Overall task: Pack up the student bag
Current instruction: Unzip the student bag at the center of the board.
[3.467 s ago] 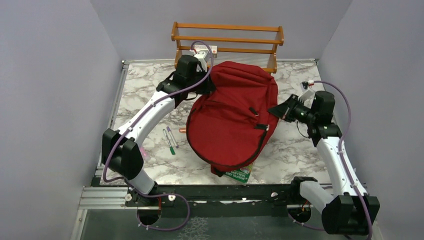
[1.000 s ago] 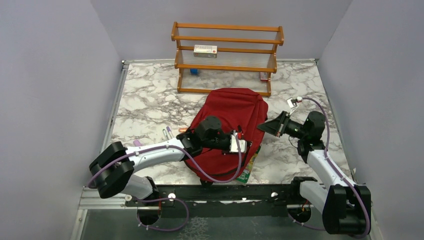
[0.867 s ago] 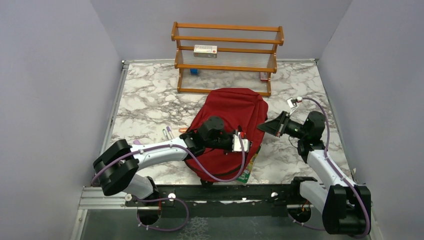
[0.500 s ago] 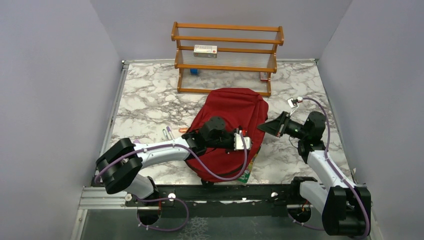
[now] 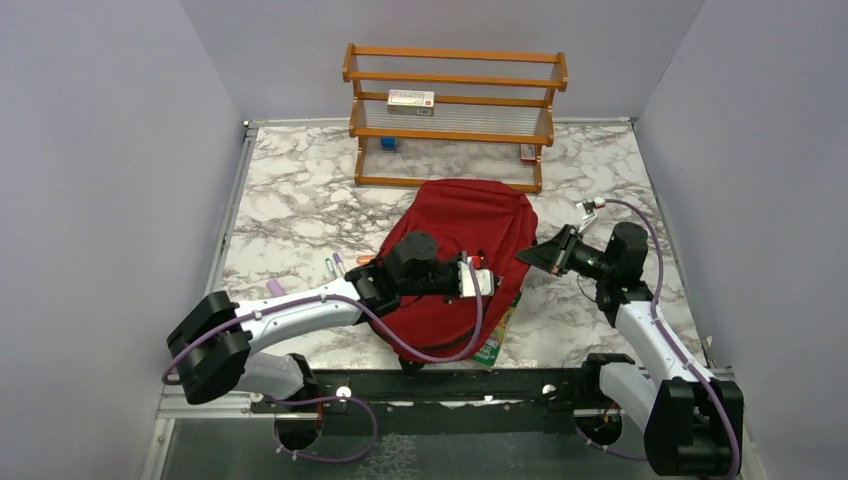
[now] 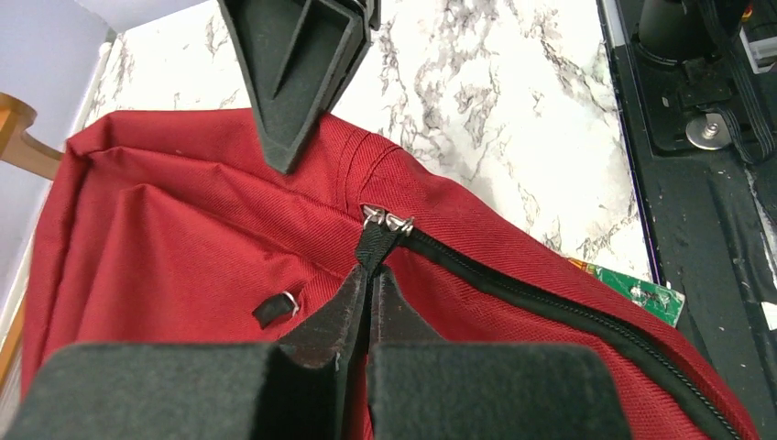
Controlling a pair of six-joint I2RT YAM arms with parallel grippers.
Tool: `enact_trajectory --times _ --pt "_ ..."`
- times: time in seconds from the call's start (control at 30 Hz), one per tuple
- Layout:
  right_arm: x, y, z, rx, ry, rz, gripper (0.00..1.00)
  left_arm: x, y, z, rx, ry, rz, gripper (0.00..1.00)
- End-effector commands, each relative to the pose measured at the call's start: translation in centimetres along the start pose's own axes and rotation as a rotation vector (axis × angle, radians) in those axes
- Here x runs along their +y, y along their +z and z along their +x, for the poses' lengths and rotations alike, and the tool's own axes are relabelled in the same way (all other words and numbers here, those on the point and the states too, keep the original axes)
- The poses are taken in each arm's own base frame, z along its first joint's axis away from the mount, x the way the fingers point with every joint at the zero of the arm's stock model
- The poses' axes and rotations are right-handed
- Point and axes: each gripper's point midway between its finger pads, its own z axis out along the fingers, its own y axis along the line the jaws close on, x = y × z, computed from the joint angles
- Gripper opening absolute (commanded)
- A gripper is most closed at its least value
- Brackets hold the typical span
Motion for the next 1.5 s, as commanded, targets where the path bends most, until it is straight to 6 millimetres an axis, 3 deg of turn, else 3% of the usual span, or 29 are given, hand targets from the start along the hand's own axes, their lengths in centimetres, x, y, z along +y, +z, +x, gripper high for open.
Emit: enact_trajectory --times 0.0,0.27,0.47,0.73,0.83,0.93,1.2,1.47 --pt "-0.9 0.0 -2.1 -0.074 -0.031 0.095 0.01 -0.5 -1.8 0.1 0.034 0.003 -0.014 0.0" --pt "-1.4 0.3 -2.1 -0.069 -0.032 0.095 0.0 -1.8 -2.2 2.5 0.094 -0.011 0.017 0.0" --pt "-0.8 0.2 -1.7 -0.049 -0.046 0.062 0.01 -0.7 -0.7 2.9 0.103 -0.028 -0.02 0.05" --pt "-0.7 0.0 -1.0 -0.032 -0.065 0.048 0.01 0.4 0.4 3.2 0.094 -0.023 -0.067 0.34" --pt "-0.8 0.0 -0.9 -0.03 -0.06 0.049 0.0 0.6 0.4 2.9 0.09 -0.024 -0.071 0.38" --pt "-0.9 0.1 -0.9 -0.031 -0.062 0.047 0.01 0.1 0.2 2.5 0.069 -0.022 -0.049 0.39" --pt "-1.0 0.1 -0.7 -0.02 -0.063 0.041 0.01 -3.8 -0.8 0.7 -0.029 -0.009 0.143 0.41" --pt "-1.0 0.2 -0.8 -0.019 -0.062 0.038 0.0 -3.4 -0.2 2.6 0.021 -0.004 0.11 0.38"
